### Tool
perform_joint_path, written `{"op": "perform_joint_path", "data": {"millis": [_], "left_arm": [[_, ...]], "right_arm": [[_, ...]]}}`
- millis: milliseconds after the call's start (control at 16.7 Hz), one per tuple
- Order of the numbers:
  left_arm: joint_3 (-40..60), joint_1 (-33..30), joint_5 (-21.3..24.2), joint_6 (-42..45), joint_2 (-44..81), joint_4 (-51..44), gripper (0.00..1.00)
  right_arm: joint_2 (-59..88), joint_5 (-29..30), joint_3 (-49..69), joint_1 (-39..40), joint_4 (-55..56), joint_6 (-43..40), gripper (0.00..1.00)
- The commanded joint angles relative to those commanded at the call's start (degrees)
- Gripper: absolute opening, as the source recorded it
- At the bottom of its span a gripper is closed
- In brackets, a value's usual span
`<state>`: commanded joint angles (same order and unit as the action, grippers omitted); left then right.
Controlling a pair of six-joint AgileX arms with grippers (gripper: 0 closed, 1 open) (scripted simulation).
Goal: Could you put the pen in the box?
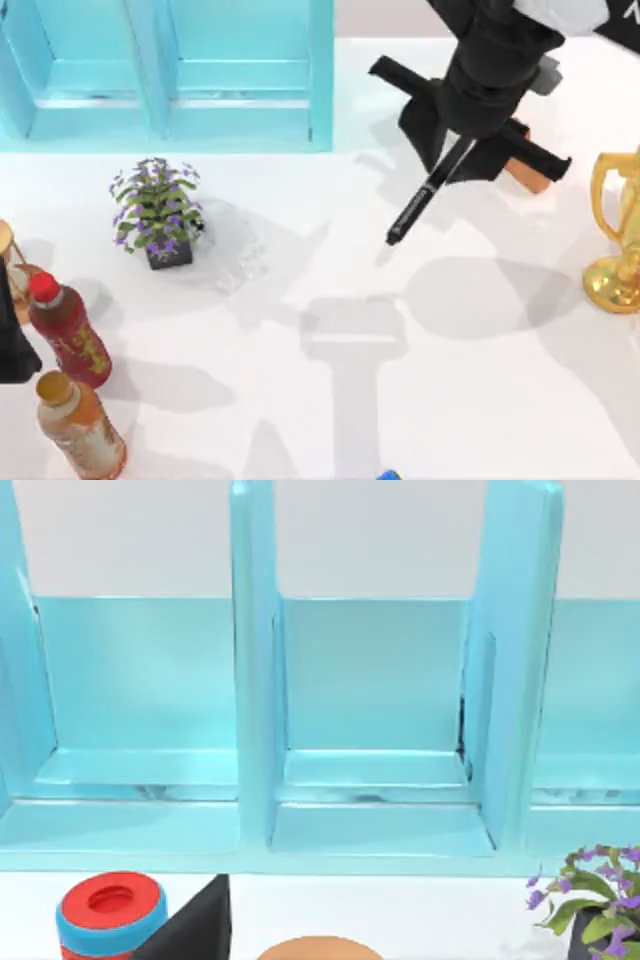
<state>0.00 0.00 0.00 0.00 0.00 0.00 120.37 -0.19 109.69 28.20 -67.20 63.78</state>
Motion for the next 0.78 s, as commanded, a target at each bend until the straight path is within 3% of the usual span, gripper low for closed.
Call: {"op": "perform_joint_path", "data": {"millis": [360,780], "left_arm": [[0.00,0.00,0.00,0.00,0.00,0.00,1.00],[0.00,0.00,0.00,0.00,0.00,0.00,1.00]], "right_arm": [[-7.06,-1.50,9.46,-13.51,6.20,-3.50,0.00],[-9.65,-0.35,1.61,-42.76,2.56,-8.07,0.00]]}}
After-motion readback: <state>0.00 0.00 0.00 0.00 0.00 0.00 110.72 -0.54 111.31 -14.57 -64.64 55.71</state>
